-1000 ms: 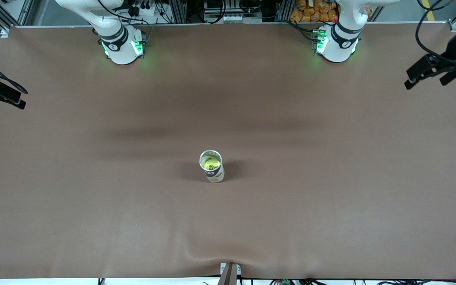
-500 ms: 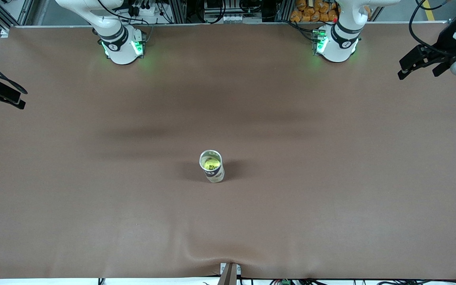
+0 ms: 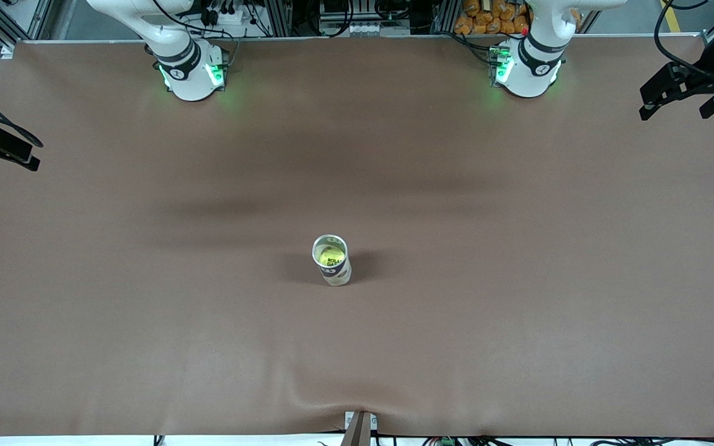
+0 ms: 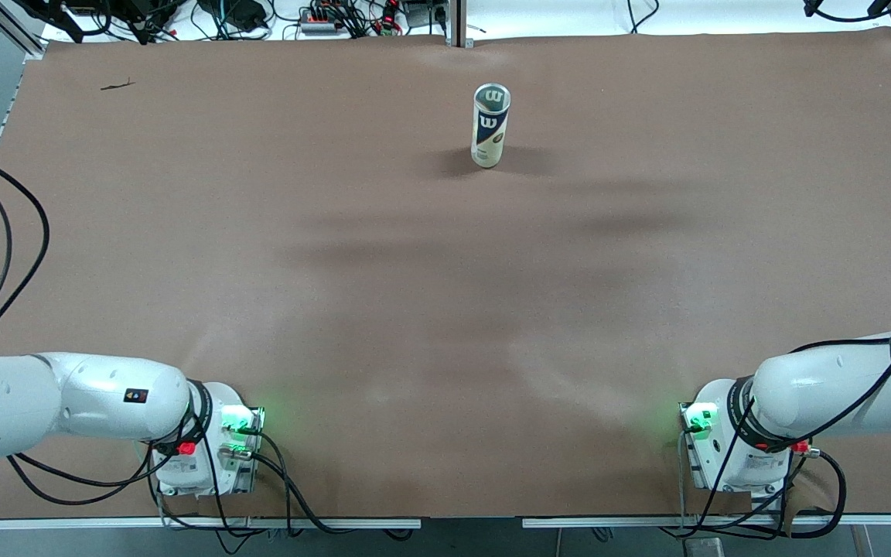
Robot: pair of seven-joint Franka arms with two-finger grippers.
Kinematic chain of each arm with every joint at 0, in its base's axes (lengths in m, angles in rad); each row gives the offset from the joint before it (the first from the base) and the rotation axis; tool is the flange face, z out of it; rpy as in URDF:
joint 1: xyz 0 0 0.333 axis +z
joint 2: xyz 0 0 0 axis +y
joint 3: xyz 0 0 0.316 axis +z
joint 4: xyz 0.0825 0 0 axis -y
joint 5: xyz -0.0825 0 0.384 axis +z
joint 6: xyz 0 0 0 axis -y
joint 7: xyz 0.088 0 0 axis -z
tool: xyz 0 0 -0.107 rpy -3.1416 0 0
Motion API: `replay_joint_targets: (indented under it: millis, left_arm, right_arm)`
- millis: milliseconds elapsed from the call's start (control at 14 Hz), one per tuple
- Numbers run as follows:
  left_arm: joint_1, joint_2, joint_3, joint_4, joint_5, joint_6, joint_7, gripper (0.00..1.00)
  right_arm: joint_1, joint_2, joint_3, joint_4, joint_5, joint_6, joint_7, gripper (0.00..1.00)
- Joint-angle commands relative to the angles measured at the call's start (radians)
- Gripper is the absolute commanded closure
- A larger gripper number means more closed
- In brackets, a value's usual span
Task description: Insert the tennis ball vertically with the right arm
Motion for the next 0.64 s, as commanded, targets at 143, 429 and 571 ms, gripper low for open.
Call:
replay_joint_targets:
  millis: [143,429,571]
  left_arm:
    - [-0.016,0.011,0.008,0.028,0.019,-0.023,0.009,0.00]
    - [-0.016,0.010,0.009,0.028,0.015,-0.023,0.013,0.00]
    - [-0.016,0.011,0.017,0.028,0.009,-0.023,0.013,0.00]
  right_arm:
    - [-0.017,-0.007,0.007,0.002,0.011,-0.005,0.013,0.00]
    - [-0.017,-0.007,0.007,0.002,0.011,-0.005,0.013,0.00]
    - [-0.017,-0.007,0.007,0.002,0.011,-0.005,0.013,0.00]
